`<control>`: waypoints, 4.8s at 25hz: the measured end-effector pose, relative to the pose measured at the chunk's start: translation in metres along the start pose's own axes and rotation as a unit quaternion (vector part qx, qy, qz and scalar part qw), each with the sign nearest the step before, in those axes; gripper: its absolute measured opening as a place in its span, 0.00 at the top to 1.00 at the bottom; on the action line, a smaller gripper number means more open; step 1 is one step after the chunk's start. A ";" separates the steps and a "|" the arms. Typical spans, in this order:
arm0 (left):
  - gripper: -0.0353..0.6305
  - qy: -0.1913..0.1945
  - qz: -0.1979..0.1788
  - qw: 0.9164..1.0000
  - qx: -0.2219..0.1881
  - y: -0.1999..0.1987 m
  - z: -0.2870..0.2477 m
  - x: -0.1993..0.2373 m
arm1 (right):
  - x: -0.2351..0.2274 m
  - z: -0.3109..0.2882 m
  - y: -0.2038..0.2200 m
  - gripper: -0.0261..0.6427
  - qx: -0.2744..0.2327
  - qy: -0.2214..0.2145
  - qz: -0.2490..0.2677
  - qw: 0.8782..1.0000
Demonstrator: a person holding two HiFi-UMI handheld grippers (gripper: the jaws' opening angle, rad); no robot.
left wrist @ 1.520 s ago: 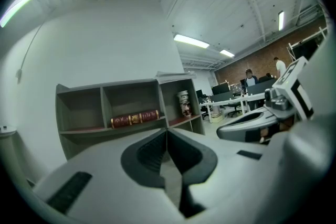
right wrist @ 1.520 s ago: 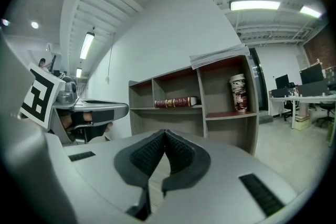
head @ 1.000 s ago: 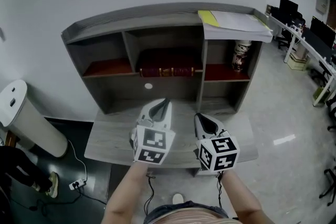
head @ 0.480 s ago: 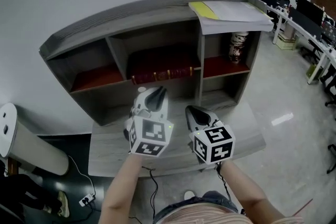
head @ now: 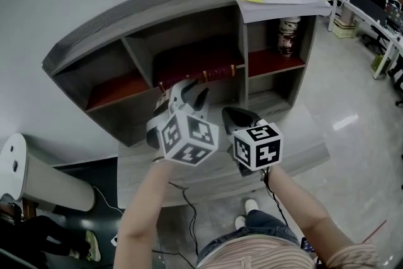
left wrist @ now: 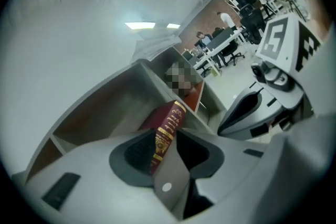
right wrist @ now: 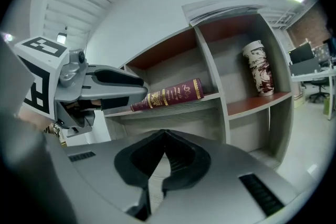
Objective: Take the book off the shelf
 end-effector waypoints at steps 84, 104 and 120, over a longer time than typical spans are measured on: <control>0.62 -0.046 -0.330 0.938 0.098 -0.029 -0.024 -0.050 | -0.031 0.007 0.033 0.95 -0.014 0.014 -0.096 0.995; 0.62 -0.035 -0.280 0.956 0.086 -0.050 0.000 -0.059 | -0.035 0.020 0.027 0.95 0.010 0.019 -0.093 0.995; 0.62 -0.033 -0.240 0.967 0.083 -0.034 0.039 -0.077 | -0.016 0.031 0.041 0.95 0.009 0.014 -0.082 0.997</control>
Point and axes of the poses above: the fingertips, and each gripper's own axes: z backward along the fingers, x to its left, y out of its underside, the point moved 4 cm from there along z, backward along the fingers, and after that the axes turned 2 degrees about y, right-handed, at the moved point
